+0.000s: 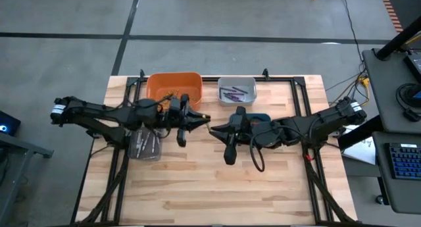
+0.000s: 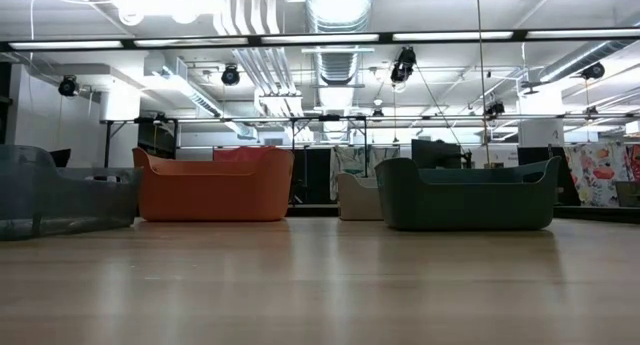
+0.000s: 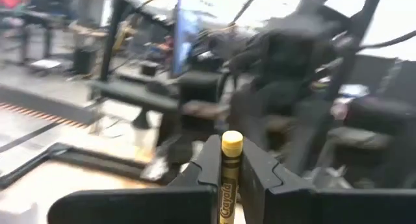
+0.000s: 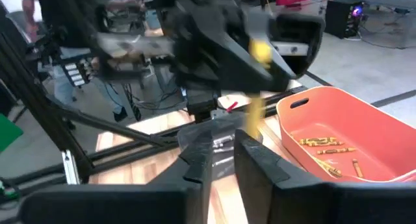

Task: Sort crayons
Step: Put the yellow crayon into the orange bin

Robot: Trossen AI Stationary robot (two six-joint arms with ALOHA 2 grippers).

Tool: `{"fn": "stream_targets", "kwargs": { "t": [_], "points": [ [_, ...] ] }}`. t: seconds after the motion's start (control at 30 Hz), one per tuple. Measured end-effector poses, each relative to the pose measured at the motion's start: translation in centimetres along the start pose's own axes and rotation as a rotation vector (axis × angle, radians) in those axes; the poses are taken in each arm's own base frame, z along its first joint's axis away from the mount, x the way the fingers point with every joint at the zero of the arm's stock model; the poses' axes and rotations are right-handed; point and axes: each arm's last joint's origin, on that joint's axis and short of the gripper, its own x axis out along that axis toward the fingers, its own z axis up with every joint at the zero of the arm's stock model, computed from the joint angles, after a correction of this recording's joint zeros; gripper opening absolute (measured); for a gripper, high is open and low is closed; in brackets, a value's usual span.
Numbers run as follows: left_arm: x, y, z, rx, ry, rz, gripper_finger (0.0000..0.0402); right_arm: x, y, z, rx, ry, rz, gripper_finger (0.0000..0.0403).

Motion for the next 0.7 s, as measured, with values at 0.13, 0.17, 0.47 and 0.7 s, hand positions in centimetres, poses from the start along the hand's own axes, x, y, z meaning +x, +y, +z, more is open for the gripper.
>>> {"fn": "stream_targets", "kwargs": {
  "t": [0.13,0.17,0.47,0.7],
  "points": [
    [-0.9,2.5,0.1,0.023,0.114,0.120,0.0003,-0.2,-0.9,1.3,0.044,0.022,-0.038,0.0084],
    [-1.2,3.5,0.0,0.028,0.159,0.167,0.0003,-0.2,-1.2,1.6,0.057,0.032,-0.052,0.0091],
    [-6.4,16.8,-1.6,0.070,0.653,0.789,0.0002,-0.7,-1.9,3.2,0.119,0.043,-0.082,0.0116],
    [-10.5,25.7,-3.1,-0.236,0.744,1.118,0.0002,-0.2,-2.1,3.0,0.130,0.047,-0.098,0.0107]
  ]
}}
